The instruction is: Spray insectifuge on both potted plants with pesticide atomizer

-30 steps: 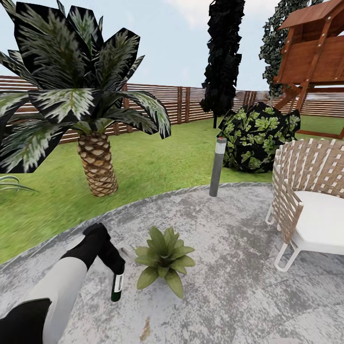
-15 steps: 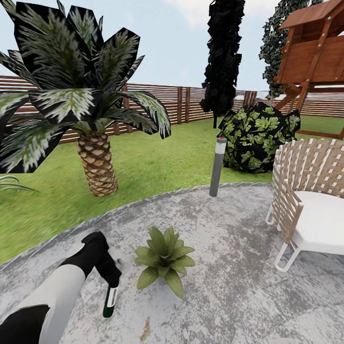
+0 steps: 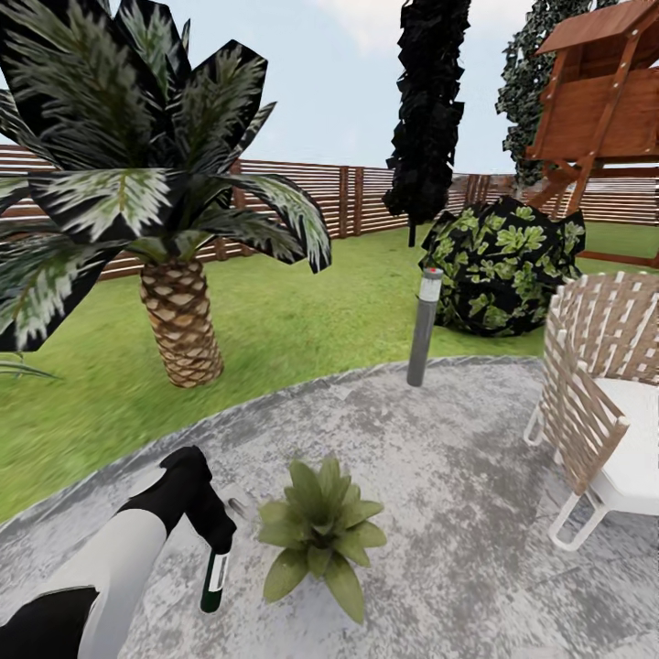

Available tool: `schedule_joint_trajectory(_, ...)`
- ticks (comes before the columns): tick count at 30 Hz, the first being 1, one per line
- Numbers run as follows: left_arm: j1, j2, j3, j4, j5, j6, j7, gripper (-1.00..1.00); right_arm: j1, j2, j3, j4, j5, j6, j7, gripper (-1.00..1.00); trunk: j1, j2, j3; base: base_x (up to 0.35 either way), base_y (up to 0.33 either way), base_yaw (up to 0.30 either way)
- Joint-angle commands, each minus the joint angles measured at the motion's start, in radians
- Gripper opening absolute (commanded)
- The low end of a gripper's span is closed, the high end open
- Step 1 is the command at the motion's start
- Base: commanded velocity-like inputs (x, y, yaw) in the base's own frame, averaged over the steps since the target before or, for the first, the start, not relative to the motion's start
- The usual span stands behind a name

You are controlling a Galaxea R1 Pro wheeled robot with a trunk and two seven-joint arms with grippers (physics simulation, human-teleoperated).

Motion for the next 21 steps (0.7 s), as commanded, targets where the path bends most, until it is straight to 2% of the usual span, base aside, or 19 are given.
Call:
schedule_joint_trajectory(1,0.000,-0.001,0.006,-0.001,-0.009,0.009,-0.009,-1.00,-0.001,0.000,-0.007,0.001,0.011,-0.003,-0.004,1.00,0.000,0.000,0.000,0.315,-0.107,-0.203)
schedule_joint_trajectory(5,0.001,0.015,0.007,-0.001,-0.012,0.008,-0.009,-1.00,-0.001,0.000,-0.007,0.001,0.011,-0.003,-0.005,1.00,0.000,0.000,0.000,0.222,-0.111,-0.085)
schedule_joint_trajectory(7,0.006,0.038,0.007,0.001,-0.012,0.007,-0.010,-1.00,-0.001,0.000,-0.007,0.000,0.011,-0.003,-0.005,1.00,0.000,0.000,0.000,0.050,-0.025,-0.012)
schedule_joint_trajectory(8,0.020,0.058,0.007,0.001,-0.011,-0.001,-0.010,-1.00,-0.001,0.000,-0.007,0.000,0.011,-0.003,-0.005,1.00,0.000,0.000,0.000,0.020,-0.010,-0.005)
schedule_joint_trajectory(10,0.061,0.100,0.007,-0.001,-0.011,-0.062,-0.010,-1.00,-0.001,0.000,-0.007,0.000,0.011,-0.003,-0.005,1.00,0.000,0.000,0.000,0.006,-0.003,-0.002)
schedule_joint_trajectory(12,0.079,0.123,0.007,0.000,-0.011,-0.116,-0.010,-1.00,-0.001,0.000,-0.007,0.001,0.011,-0.003,-0.005,1.00,0.000,0.000,0.000,0.002,-0.001,0.000)
schedule_joint_trajectory(15,0.087,0.133,0.007,-0.001,-0.011,-0.150,-0.010,-1.00,-0.001,0.000,-0.007,0.002,0.011,-0.003,-0.005,1.00,0.000,0.000,0.000,0.000,0.000,0.000)
schedule_joint_trajectory(21,0.089,0.123,0.009,-0.001,-0.010,-0.154,-0.010,-1.00,-0.001,-0.001,-0.007,0.002,0.012,-0.003,-0.005,1.00,0.000,0.000,0.000,0.014,0.001,0.000)
